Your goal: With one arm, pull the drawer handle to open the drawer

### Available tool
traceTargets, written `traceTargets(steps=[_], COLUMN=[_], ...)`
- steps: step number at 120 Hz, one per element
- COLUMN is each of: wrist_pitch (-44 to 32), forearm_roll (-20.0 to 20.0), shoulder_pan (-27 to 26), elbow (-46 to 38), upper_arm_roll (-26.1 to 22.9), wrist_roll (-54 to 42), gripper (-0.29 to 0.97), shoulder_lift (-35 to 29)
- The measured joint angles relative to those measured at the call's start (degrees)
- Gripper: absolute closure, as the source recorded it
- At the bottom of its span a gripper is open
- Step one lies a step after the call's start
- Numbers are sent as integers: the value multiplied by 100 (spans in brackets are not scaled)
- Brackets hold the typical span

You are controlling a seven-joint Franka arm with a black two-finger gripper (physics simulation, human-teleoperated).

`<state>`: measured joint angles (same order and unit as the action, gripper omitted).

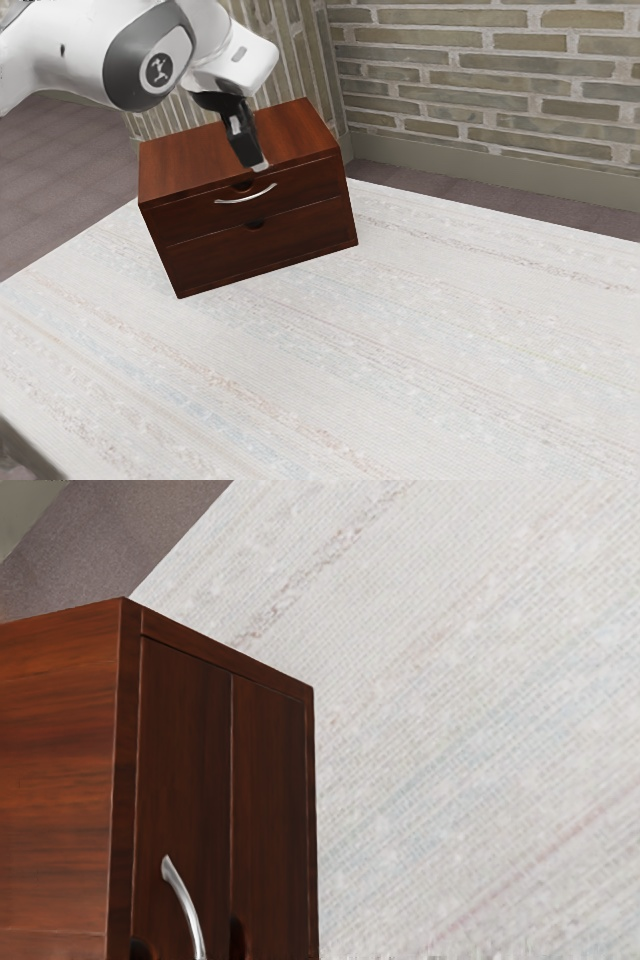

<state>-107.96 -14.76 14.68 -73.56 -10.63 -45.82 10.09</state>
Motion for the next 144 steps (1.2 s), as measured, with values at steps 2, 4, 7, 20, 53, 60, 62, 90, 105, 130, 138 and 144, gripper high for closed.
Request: traceTargets(steps=[2,4,7,20,53,60,62,90,105,130,138,144], wrist_pitch=[-32,-61,-101,-177,-169,-161,-159,-464,-797,-1064,-1172,-1257], forearm_roll=[-38,-70,-111,-193,-115,-44,-29,44,51,61,60,57], shoulder_pan=[2,4,4,21,0,0,-4,-17,-406,-602,-613,-612], elbow=[-10,-20,-40,-104,-108,-108,-108,-220,-299,-357,-462,-532], upper_arm_roll=[2,4,11,224,460,528,544,634,1221,1461,1508,1533], wrist_roll=[-52,-102,-168,-275,-78,-24,-9,147,207,283,303,316], gripper=[0,1,1,2,6,9,10,23,29,38,40,41], shoulder_lift=[16,34,61,110,341,371,383,512,631,671,669,667])
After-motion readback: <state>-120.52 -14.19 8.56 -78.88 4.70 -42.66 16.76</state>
